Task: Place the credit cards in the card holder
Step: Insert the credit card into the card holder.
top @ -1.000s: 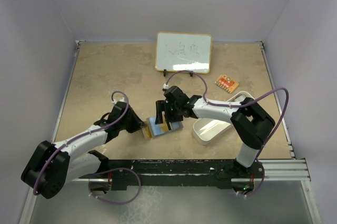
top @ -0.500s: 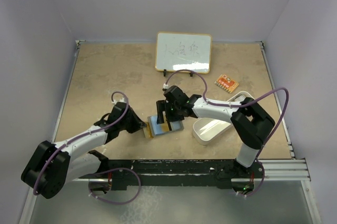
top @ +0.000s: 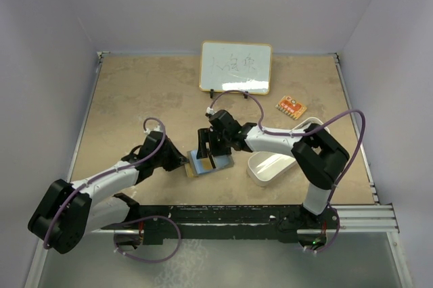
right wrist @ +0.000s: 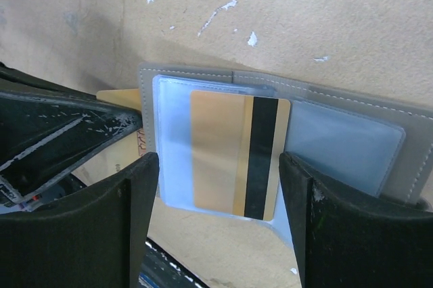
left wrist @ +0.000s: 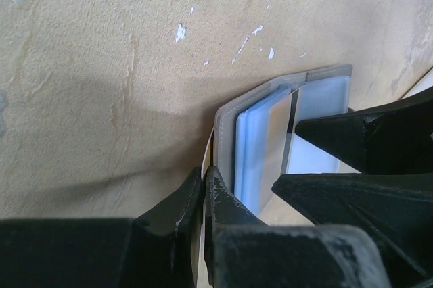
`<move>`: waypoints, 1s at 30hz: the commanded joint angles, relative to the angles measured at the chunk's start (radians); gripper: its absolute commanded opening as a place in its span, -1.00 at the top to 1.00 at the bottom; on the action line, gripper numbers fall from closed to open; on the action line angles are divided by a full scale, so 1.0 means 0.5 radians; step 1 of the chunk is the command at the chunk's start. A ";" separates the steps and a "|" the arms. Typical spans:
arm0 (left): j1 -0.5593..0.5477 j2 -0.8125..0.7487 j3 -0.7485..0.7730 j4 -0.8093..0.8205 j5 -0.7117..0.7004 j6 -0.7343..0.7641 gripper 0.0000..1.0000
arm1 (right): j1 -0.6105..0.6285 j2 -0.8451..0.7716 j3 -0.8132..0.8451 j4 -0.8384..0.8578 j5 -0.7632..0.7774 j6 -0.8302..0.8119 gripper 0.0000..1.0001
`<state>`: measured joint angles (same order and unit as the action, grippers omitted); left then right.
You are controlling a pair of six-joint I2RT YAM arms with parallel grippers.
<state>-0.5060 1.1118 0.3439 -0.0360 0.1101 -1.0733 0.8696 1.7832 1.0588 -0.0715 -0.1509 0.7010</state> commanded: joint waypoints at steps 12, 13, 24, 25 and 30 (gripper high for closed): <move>0.006 0.022 0.013 0.072 -0.015 0.008 1.00 | 0.007 -0.017 -0.101 0.338 -0.247 0.127 -0.36; 0.006 0.019 0.013 0.071 -0.015 0.008 1.00 | 0.008 -0.017 -0.102 0.350 -0.257 0.132 -0.35; 0.006 -0.001 0.106 -0.182 -0.194 0.069 1.00 | 0.007 -0.031 -0.145 0.384 -0.335 0.148 -0.30; 0.006 -0.011 0.127 -0.245 -0.236 0.072 1.00 | 0.007 -0.045 -0.152 0.356 -0.349 0.136 -0.30; 0.009 -0.083 0.263 -0.520 -0.424 0.073 1.00 | 0.004 -0.179 -0.132 0.195 -0.257 0.024 -0.31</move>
<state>-0.5060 1.1053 0.4026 -0.1532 0.0143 -1.0626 0.8696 1.7775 0.9867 0.0769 -0.2832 0.7582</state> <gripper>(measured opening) 0.003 0.652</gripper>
